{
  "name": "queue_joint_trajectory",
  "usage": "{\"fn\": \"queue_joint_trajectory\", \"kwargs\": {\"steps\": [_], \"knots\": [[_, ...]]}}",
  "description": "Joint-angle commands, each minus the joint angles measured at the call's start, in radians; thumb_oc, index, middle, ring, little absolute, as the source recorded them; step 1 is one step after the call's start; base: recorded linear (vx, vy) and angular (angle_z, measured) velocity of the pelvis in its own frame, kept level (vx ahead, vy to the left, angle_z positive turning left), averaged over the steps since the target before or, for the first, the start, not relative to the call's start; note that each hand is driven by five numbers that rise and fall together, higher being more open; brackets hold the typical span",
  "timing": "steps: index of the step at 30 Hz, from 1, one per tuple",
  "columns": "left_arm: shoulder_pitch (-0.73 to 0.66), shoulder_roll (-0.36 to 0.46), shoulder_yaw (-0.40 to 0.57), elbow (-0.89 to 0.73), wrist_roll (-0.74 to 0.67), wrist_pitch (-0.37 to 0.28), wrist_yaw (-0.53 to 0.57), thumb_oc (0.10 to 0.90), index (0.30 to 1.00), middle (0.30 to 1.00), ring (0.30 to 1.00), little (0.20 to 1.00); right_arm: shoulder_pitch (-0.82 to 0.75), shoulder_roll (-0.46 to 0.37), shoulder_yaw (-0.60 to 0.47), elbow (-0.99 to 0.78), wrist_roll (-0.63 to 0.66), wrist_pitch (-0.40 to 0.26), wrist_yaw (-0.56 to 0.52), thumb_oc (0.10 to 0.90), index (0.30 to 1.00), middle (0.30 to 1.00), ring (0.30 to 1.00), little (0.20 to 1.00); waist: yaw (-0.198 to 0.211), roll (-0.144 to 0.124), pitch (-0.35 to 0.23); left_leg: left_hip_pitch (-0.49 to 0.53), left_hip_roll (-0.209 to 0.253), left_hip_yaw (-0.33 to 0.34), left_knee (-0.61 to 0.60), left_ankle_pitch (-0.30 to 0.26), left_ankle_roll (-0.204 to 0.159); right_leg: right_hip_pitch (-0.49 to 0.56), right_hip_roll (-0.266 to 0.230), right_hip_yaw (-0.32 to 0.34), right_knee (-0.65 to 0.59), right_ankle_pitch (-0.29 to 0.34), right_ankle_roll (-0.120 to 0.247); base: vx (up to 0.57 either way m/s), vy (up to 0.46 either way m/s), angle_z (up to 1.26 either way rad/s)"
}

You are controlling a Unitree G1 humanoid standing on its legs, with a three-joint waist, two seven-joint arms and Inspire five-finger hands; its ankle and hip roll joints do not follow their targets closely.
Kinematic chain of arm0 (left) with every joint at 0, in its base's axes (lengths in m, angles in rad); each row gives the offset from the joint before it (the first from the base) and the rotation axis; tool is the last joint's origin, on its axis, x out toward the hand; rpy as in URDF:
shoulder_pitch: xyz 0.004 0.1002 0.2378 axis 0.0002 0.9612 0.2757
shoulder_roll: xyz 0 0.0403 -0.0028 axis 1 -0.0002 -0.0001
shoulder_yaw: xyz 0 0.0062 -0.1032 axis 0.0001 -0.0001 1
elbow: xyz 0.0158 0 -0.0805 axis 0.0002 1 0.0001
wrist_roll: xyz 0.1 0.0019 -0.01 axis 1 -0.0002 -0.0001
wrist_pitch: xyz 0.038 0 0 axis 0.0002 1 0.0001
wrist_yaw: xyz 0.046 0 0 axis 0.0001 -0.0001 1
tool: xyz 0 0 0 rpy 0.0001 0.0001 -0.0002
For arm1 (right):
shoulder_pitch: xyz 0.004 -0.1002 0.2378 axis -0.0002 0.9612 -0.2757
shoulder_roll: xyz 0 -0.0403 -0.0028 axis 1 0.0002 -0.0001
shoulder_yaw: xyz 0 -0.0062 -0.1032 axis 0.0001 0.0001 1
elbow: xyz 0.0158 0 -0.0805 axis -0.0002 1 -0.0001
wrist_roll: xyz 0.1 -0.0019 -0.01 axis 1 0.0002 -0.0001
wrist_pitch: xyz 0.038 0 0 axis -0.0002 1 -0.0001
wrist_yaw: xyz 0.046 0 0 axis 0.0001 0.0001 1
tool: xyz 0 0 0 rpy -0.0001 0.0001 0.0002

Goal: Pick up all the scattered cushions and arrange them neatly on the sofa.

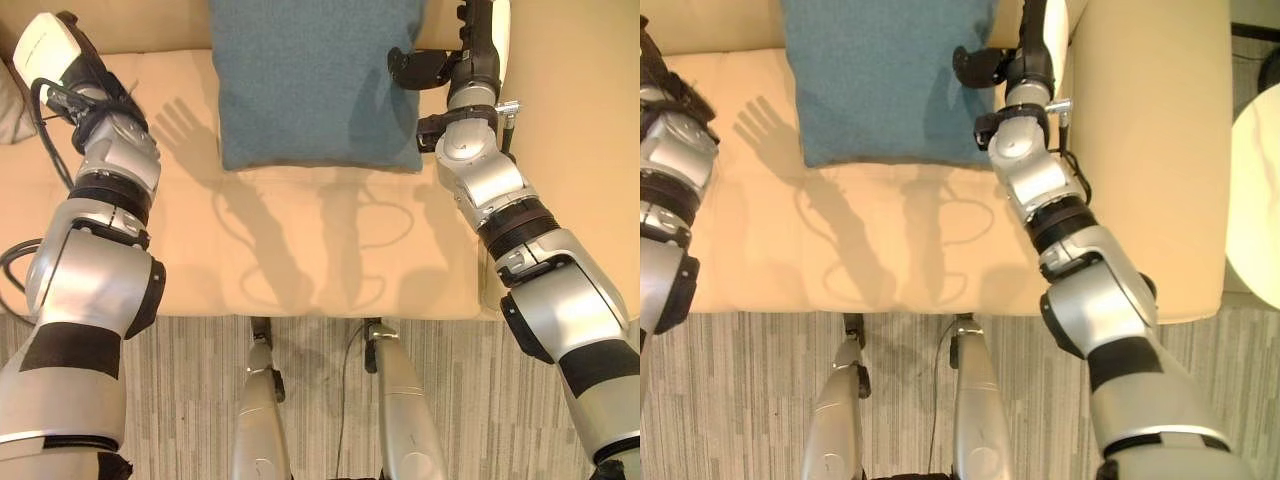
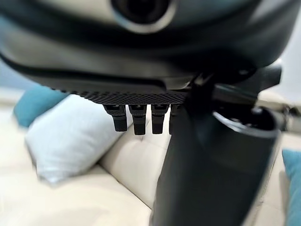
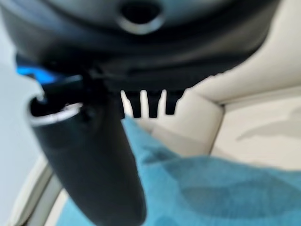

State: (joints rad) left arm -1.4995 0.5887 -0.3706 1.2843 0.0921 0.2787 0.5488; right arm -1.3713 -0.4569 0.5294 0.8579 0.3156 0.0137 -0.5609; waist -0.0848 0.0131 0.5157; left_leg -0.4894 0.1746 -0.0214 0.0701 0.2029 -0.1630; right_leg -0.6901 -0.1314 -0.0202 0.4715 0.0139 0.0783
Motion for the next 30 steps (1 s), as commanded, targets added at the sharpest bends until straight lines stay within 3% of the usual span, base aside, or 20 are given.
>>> {"fn": "queue_joint_trajectory", "kwargs": {"steps": [1, 2, 3, 7, 8, 10, 11, 12, 18, 19, 23, 25, 27, 30], "knots": [[0.064, 0.047, 0.001, -0.128, 0.001, -0.098, 0.147, 0.800, 0.900, 0.900, 0.900, 0.900, 0.078, -0.067, -0.090, -0.120, -0.145, -0.064, -0.062, 0.800, 0.900, 0.900, 0.900, 0.900, 0.002, -0.064, -0.133, 0.032, 0.035, 0.026, 0.038, -0.175, -0.026, 0.039, -0.032, 0.039, -0.040, -0.080, 0.094, 0.03, 0.030, 0.07], [0.123, 0.063, 0.025, -0.183, 0.013, -0.106, 0.151, 0.800, 0.900, 0.900, 0.900, 0.900, 0.139, -0.096, -0.116, -0.168, -0.172, -0.056, -0.055, 0.800, 0.900, 0.900, 0.900, 0.900, 0.002, -0.065, -0.142, 0.046, 0.035, 0.028, 0.036, -0.181, -0.024, 0.053, -0.032, 0.037, -0.044, -0.081, 0.093, 0.10, 0.039, 0.06], [0.273, 0.089, 0.113, -0.314, 0.023, -0.128, 0.160, 0.800, 0.900, 0.900, 0.900, 0.900, 0.312, -0.175, -0.191, -0.278, -0.261, -0.040, -0.016, 0.800, 0.900, 0.900, 0.900, 0.900, 0.001, -0.076, -0.156, 0.075, 0.034, 0.029, 0.032, -0.193, -0.022, 0.085, -0.036, 0.030, -0.053, -0.087, 0.093, 0.09, 0.020, 0.09], [0.450, 0.103, 0.201, -0.422, 0.043, -0.141, 0.162, 0.800, 0.900, 0.900, 0.900, 0.900, 0.517, -0.240, -0.270, -0.368, -0.363, -0.027, 0.030, 0.800, 0.900, 0.900, 0.900, 0.900, -0.003, -0.081, -0.183, 0.118, 0.037, 0.030, 0.020, -0.204, -0.018, 0.131, -0.041, 0.018, -0.064, -0.094, 0.094, 0.10, 0.028, 0.10], [0.683, 0.089, 0.322, -0.581, 0.048, -0.176, 0.163, 0.800, 0.900, 0.900, 0.900, 0.900, 0.759, -0.280, -0.387, -0.466, -0.471, -0.014, 0.078, 0.800, 0.900, 0.900, 0.900, 0.900, -0.009, -0.081, -0.218, 0.172, 0.039, 0.033, 0.002, -0.214, -0.011, 0.186, -0.045, 0.001, -0.087, -0.092, 0.098, 0.21, 0.077, 0.03], [0.883, 0.055, 0.411, -0.715, 0.044, -0.223, 0.165, 0.800, 0.900, 0.900, 0.900, 0.900, 0.944, -0.290, -0.476, -0.497, -0.572, -0.005, 0.100, 0.800, 0.900, 0.900, 0.900, 0.900, -0.011, -0.079, -0.248, 0.213, 0.042, 0.037, -0.012, -0.222, -0.008, 0.234, -0.049, -0.014, -0.111, -0.088, 0.101, 0.20, 0.084, 0.04], [1.063, 0.041, 0.481, -0.773, 0.050, -0.266, 0.146, 0.800, 0.900, 0.900, 0.900, 0.900, 1.089, -0.289, -0.560, -0.502, -0.610, -0.018, 0.114, 0.800, 0.900, 0.900, 0.900, 0.900, -0.016, -0.080, -0.274, 0.254, 0.046, 0.044, -0.019, -0.234, -0.003, 0.282, -0.049, -0.026, -0.145, -0.082, 0.108, 0.15, 0.091, 0.07], [1.132, 0.033, 0.507, -0.780, 0.038, -0.278, 0.138, 0.800, 0.900, 0.900, 0.900, 0.900, 1.132, -0.281, -0.581, -0.490, -0.620, -0.020, 0.122, 0.800, 0.900, 0.900, 0.900, 0.900, -0.019, -0.080, -0.288, 0.276, 0.046, 0.051, -0.026, -0.236, -0.001, 0.307, -0.048, -0.030, -0.165, -0.075, 0.112, 0.17, 0.076, 0.05], [1.353, 0.014, 0.589, -0.686, -0.034, -0.333, 0.048, 0.800, 0.900, 0.900, 0.900, 0.900, 1.305, -0.231, -0.686, -0.412, -0.573, -0.045, 0.172, 0.800, 0.900, 0.900, 0.900, 0.900, -0.037, -0.094, -0.339, 0.355, 0.040, 0.074, -0.019, -0.265, 0.015, 0.413, -0.051, -0.036, -0.242, -0.053, 0.128, 0.03, 0.081, -0.06], [1.432, -0.003, 0.617, -0.657, -0.051, -0.338, 0.030, 0.800, 0.900, 0.900, 0.900, 0.900, 1.341, -0.191, -0.708, -0.359, -0.544, -0.051, 0.182, 0.800, 0.900, 0.900, 0.900, 0.900, -0.041, -0.098, -0.354, 0.381, 0.036, 0.081, -0.015, -0.282, 0.023, 0.439, -0.058, -0.036, -0.250, -0.053, 0.133, 0.02, 0.084, 0.00], [1.536, -0.062, 0.682, -0.580, -0.117, -0.332, -0.007, 0.800, 0.900, 0.900, 0.900, 0.900, 1.421, -0.157, -0.742, -0.282, -0.565, -0.050, 0.197, 0.800, 0.900, 0.900, 0.900, 0.900, -0.041, -0.115, -0.379, 0.433, 0.023, 0.097, 0.003, -0.318, 0.041, 0.492, -0.074, -0.035, -0.257, -0.049, 0.146, 0.04, 0.130, -0.11], [1.608, -0.094, 0.711, -0.470, -0.125, -0.305, -0.028, 0.800, 0.900, 0.900, 0.900, 0.900, 1.496, -0.109, -0.769, -0.234, -0.560, -0.045, 0.215, 0.800, 0.900, 0.900, 0.900, 0.900, -0.050, -0.138, -0.392, 0.474, -0.010, 0.112, 0.050, -0.369, 0.062, 0.542, -0.099, -0.024, -0.261, -0.038, 0.162, 0.01, 0.226, -0.10], [1.619, -0.123, 0.699, -0.366, -0.125, -0.296, -0.043, 0.800, 0.900, 0.900, 0.900, 0.900, 1.508, -0.068, -0.759, -0.202, -0.530, -0.042, 0.225, 0.800, 0.900, 0.900, 0.900, 0.900, -0.055, -0.151, -0.384, 0.495, -0.034, 0.132, 0.060, -0.390, 0.081, 0.546, -0.116, -0.007, -0.278, 0.022, 0.181, -0.15, 0.199, -0.24], [1.593, -0.149, 0.657, -0.176, -0.126, -0.284, -0.070, 0.800, 0.900, 0.900, 0.900, 0.900, 1.467, -0.025, -0.676, -0.089, -0.512, -0.042, 0.237, 0.800, 0.900, 0.900, 0.900, 0.900, -0.052, -0.154, -0.362, 0.495, -0.048, 0.182, 0.046, -0.368, 0.087, 0.499, -0.141, -0.017, -0.338, 0.218, 0.183, -0.33, 0.146, -0.48]]}}
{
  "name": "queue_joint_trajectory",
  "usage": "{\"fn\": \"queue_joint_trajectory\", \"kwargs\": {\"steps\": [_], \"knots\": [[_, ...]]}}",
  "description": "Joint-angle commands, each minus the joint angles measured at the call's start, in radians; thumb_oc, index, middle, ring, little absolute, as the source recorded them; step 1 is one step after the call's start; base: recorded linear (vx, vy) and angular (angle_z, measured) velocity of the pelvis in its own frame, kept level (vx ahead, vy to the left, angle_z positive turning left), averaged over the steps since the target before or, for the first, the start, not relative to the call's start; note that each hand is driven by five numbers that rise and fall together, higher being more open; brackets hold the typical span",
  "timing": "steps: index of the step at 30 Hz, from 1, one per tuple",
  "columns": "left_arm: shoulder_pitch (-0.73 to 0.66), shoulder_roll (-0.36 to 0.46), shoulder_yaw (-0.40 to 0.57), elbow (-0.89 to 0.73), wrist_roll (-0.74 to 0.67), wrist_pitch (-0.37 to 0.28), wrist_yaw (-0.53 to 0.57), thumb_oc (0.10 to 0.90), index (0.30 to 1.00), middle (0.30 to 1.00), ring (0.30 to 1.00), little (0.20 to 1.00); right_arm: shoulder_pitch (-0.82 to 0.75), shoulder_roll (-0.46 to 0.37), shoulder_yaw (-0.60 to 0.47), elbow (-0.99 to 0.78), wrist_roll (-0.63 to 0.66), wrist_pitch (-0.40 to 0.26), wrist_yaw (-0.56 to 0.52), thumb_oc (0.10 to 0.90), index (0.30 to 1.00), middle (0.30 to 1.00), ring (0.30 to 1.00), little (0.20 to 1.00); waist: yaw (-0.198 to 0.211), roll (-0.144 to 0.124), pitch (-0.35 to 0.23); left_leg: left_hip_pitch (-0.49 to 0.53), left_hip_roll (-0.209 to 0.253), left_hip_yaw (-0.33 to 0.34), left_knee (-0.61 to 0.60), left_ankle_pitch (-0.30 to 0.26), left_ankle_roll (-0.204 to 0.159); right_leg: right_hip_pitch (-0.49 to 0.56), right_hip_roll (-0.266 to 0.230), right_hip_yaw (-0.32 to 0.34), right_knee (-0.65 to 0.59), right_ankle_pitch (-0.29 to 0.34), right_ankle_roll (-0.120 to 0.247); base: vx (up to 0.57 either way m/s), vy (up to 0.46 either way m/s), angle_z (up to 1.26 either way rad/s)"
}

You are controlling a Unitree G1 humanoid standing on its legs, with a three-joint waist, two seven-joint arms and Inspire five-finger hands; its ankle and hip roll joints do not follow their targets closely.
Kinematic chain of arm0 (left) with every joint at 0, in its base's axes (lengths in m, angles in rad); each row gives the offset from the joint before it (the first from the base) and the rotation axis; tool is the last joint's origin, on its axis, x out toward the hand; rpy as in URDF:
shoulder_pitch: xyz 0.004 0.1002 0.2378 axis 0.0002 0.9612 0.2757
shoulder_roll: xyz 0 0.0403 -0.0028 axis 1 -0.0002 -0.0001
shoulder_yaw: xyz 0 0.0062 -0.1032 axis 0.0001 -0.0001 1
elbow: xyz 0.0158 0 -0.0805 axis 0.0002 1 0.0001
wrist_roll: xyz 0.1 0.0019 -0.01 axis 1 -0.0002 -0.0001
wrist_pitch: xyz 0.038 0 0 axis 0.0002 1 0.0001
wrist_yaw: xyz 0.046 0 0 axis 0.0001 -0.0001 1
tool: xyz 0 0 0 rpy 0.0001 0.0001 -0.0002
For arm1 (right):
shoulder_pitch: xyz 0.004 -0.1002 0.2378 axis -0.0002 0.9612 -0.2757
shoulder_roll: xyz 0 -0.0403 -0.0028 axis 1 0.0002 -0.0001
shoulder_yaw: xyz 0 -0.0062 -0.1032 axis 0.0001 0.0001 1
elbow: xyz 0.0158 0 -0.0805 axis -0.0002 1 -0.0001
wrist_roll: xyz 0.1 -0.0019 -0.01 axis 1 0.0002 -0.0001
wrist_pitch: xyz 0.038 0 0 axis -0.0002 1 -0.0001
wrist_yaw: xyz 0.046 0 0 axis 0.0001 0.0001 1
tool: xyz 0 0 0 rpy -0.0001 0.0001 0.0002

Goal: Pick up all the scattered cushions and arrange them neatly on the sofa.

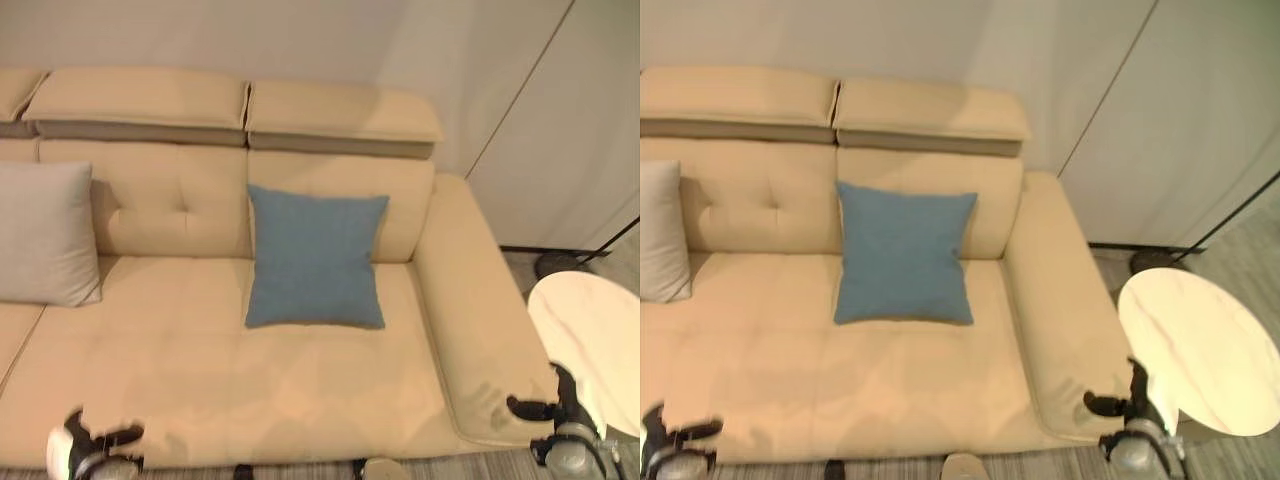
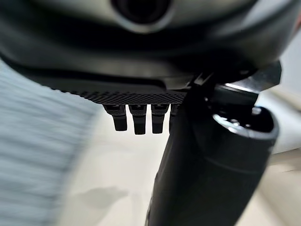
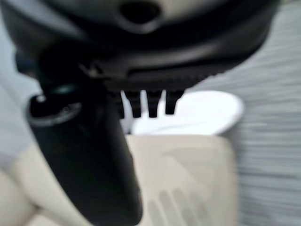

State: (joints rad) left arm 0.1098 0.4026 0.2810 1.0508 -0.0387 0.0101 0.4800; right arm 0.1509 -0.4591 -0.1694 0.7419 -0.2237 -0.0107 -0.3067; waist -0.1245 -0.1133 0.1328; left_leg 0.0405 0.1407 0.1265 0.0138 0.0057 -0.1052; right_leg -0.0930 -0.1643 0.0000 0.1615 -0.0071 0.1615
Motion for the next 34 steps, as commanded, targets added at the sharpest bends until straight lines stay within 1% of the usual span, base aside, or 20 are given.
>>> {"fn": "queue_joint_trajectory", "kwargs": {"steps": [1, 4, 5, 6, 7, 8, 9, 10, 12, 13, 14, 16, 19, 20, 21, 23, 24, 25, 28, 34], "knots": [[-0.037, 0.026, -0.022, 0.114, 0.008, -0.008, -0.016, 0.800, 0.900, 0.900, 0.900, 0.900, -0.077, -0.005, 0.056, 0.075, 0.044, -0.020, -0.021, 0.800, 0.900, 0.900, 0.900, 0.900, -0.003, -0.017, 0.042, -0.044, -0.016, 0.043, 0.102, -0.158, 0.037, -0.110, -0.122, -0.083, -0.027, 0.228, 0.100, -0.41, 0.292, -0.56], [-0.066, 0.018, -0.108, 0.198, 0.049, 0.010, -0.047, 0.800, 0.900, 0.900, 0.900, 0.900, -0.124, 0.040, 0.109, 0.222, 0.124, -0.021, -0.020, 0.800, 0.900, 0.900, 0.900, 0.900, 0.024, 0.010, 0.057, -0.081, -0.034, 0.067, 0.090, -0.119, 0.064, -0.068, -0.125, -0.185, 0.059, 0.099, 0.069, -0.39, 0.302, -0.38], [-0.068, 0.019, -0.108, 0.200, 0.049, 0.010, -0.048, 0.800, 0.900, 0.900, 0.900, 0.900, -0.127, 0.040, 0.109, 0.225, 0.125, -0.023, -0.020, 0.800, 0.900, 0.900, 0.900, 0.900, 0.022, 0.009, 0.056, -0.083, -0.035, 0.066, 0.088, -0.115, 0.064, -0.071, -0.127, -0.186, 0.059, 0.100, 0.068, -0.36, 0.261, -0.44], [-0.057, 0.007, -0.120, 0.252, 0.049, 0.028, -0.084, 0.800, 0.900, 0.900, 0.900, 0.900, -0.140, 0.057, 0.128, 0.299, 0.154, -0.015, -0.010, 0.800, 0.900, 0.900, 0.900, 0.900, 0.049, 0.021, 0.042, -0.099, -0.041, 0.096, 0.072, -0.089, 0.079, -0.015, -0.098, -0.213, 0.120, 0.024, 0.049, -0.30, 0.209, -0.45], [-0.049, -0.004, -0.121, 0.284, 0.040, 0.032, -0.103, 0.800, 0.900, 0.900, 0.900, 0.900, -0.152, 0.071, 0.139, 0.362, 0.172, -0.009, -0.001, 0.800, 0.900, 0.900, 0.900, 0.900, 0.060, 0.030, 0.026, -0.106, -0.044, 0.112, 0.056, -0.071, 0.083, 0.016, -0.072, -0.211, 0.144, -0.018, 0.039, -0.30, 0.209, -0.48], [-0.050, -0.004, -0.120, 0.285, 0.039, 0.032, -0.103, 0.800, 0.900, 0.900, 0.900, 0.900, -0.154, 0.071, 0.139, 0.365, 0.173, -0.010, -0.001, 0.800, 0.900, 0.900, 0.900, 0.900, 0.061, 0.031, 0.024, -0.108, -0.042, 0.114, 0.054, -0.068, 0.083, 0.013, -0.070, -0.210, 0.142, -0.015, 0.037, -0.27, 0.149, -0.41], [-0.038, -0.016, -0.116, 0.326, 0.017, 0.043, -0.141, 0.800, 0.900, 0.900, 0.900, 0.900, -0.157, 0.095, 0.166, 0.421, 0.183, 0.002, 0.023, 0.800, 0.900, 0.900, 0.900, 0.900, 0.080, 0.032, -0.002, -0.121, -0.053, 0.131, 0.044, -0.044, 0.088, 0.075, -0.014, -0.176, 0.181, -0.071, 0.037, -0.18, 0.078, -0.35], [-0.039, -0.016, -0.115, 0.327, 0.017, 0.043, -0.141, 0.800, 0.900, 0.900, 0.900, 0.900, -0.158, 0.095, 0.167, 0.422, 0.183, 0.001, 0.023, 0.800, 0.900, 0.900, 0.900, 0.900, 0.081, 0.033, -0.003, -0.124, -0.051, 0.132, 0.044, -0.041, 0.088, 0.073, -0.012, -0.175, 0.179, -0.068, 0.036, -0.23, 0.091, -0.40], [-0.032, -0.032, -0.140, 0.337, 0.027, 0.040, -0.167, 0.800, 0.900, 0.900, 0.900, 0.900, -0.158, 0.121, 0.204, 0.500, 0.178, 0.016, 0.044, 0.800, 0.900, 0.900, 0.900, 0.900, 0.112, 0.012, -0.035, -0.185, -0.069, 0.154, 0.077, -0.023, 0.094, 0.189, 0.048, -0.101, 0.118, -0.137, 0.012, -0.28, 0.013, -0.30], [-0.033, -0.032, -0.140, 0.337, 0.027, 0.040, -0.167, 0.800, 0.900, 0.900, 0.900, 0.900, -0.158, 0.121, 0.204, 0.501, 0.178, 0.016, 0.044, 0.800, 0.900, 0.900, 0.900, 0.900, 0.114, 0.014, -0.037, -0.188, -0.065, 0.155, 0.077, -0.022, 0.093, 0.187, 0.051, -0.100, 0.115, -0.132, 0.011, -0.46, -0.037, -0.33], [-0.035, -0.037, -0.160, 0.330, 0.030, 0.037, -0.178, 0.800, 0.900, 0.900, 0.900, 0.900, -0.160, 0.129, 0.239, 0.507, 0.160, 0.025, 0.053, 0.800, 0.900, 0.900, 0.900, 0.900, 0.136, 0.007, -0.031, -0.239, -0.055, 0.161, 0.107, 0.006, 0.087, 0.215, 0.079, -0.062, 0.040, -0.200, -0.030, -0.24, -0.043, -0.25], [-0.041, -0.039, -0.161, 0.320, 0.012, 0.035, -0.180, 0.800, 0.900, 0.900, 0.900, 0.900, -0.163, 0.135, 0.260, 0.512, 0.159, 0.025, 0.053, 0.800, 0.900, 0.900, 0.900, 0.900, 0.142, 0.010, -0.015, -0.269, -0.034, 0.158, 0.130, 0.035, 0.075, 0.200, 0.091, -0.051, 0.049, -0.213, -0.049, -0.34, -0.069, -0.20], [-0.056, -0.046, -0.179, 0.292, -0.007, 0.022, -0.182, 0.800, 0.900, 0.900, 0.900, 0.900, -0.154, 0.139, 0.281, 0.525, 0.154, 0.028, 0.053, 0.800, 0.900, 0.900, 0.900, 0.900, 0.146, 0.040, 0.020, -0.312, 0.001, 0.147, 0.133, 0.096, 0.044, 0.200, 0.139, -0.058, 0.018, -0.237, -0.086, -0.45, -0.038, 0.01], [-0.077, -0.055, -0.198, 0.278, -0.024, 0.013, -0.179, 0.800, 0.900, 0.900, 0.900, 0.900, -0.158, 0.138, 0.283, 0.547, 0.167, 0.027, 0.054, 0.800, 0.900, 0.900, 0.900, 0.900, 0.154, 0.052, 0.055, -0.346, 0.010, 0.108, 0.150, 0.140, 0.007, 0.186, 0.140, -0.068, 0.017, -0.228, -0.096, -0.41, 0.016, 0.12], [-0.078, -0.055, -0.199, 0.278, -0.024, 0.012, -0.179, 0.800, 0.900, 0.900, 0.900, 0.900, -0.159, 0.138, 0.282, 0.548, 0.167, 0.026, 0.054, 0.800, 0.900, 0.900, 0.900, 0.900, 0.153, 0.053, 0.056, -0.347, 0.010, 0.106, 0.151, 0.140, 0.006, 0.186, 0.141, -0.069, 0.018, -0.228, -0.096, -0.56, 0.070, 0.28], [-0.088, -0.071, -0.194, 0.299, -0.065, 0.008, -0.194, 0.800, 0.900, 0.900, 0.900, 0.900, -0.136, 0.157, 0.262, 0.592, 0.189, 0.037, 0.059, 0.800, 0.900, 0.900, 0.900, 0.900, 0.139, 0.038, 0.069, -0.335, -0.005, 0.043, 0.249, 0.049, 0.017, 0.150, 0.101, -0.109, 0.011, -0.174, -0.083, -0.49, 0.122, 0.27], [-0.082, -0.084, -0.197, 0.305, -0.086, -0.002, -0.226, 0.800, 0.900, 0.900, 0.900, 0.900, -0.139, 0.158, 0.246, 0.613, 0.206, 0.036, 0.060, 0.800, 0.900, 0.900, 0.900, 0.900, 0.132, 0.017, 0.059, -0.301, -0.034, -0.037, 0.334, -0.044, 0.026, 0.126, 0.063, -0.116, 0.005, -0.140, -0.072, -0.35, 0.185, 0.18], [-0.079, -0.089, -0.201, 0.309, -0.090, -0.009, -0.242, 0.800, 0.900, 0.900, 0.900, 0.900, -0.145, 0.153, 0.240, 0.614, 0.209, 0.036, 0.064, 0.800, 0.900, 0.900, 0.900, 0.900, 0.125, 0.014, 0.047, -0.255, -0.042, -0.077, 0.350, -0.089, 0.027, 0.108, 0.047, -0.120, 0.005, -0.129, -0.066, -0.29, 0.230, 0.15], [-0.069, -0.110, -0.232, 0.305, -0.087, -0.015, -0.261, 0.800, 0.900, 0.900, 0.900, 0.900, -0.155, 0.151, 0.234, 0.589, 0.233, 0.026, 0.084, 0.800, 0.900, 0.900, 0.900, 0.900, 0.112, 0.040, 0.016, -0.120, -0.069, -0.190, 0.219, -0.121, 0.031, 0.050, 0.047, -0.100, 0.034, -0.114, -0.049, -0.06, 0.221, -0.04], [-0.100, -0.083, -0.315, 0.291, 0.006, -0.025, -0.289, 0.800, 0.900, 0.900, 0.900, 0.900, -0.159, 0.162, 0.221, 0.593, 0.248, 0.020, 0.096, 0.800, 0.900, 0.900, 0.900, 0.900, 0.087, 0.059, -0.019, -0.089, -0.098, -0.170, 0.116, -0.120, 0.047, 0.024, -0.004, -0.118, 0.058, -0.093, -0.018, -0.04, 0.189, 0.01]]}}
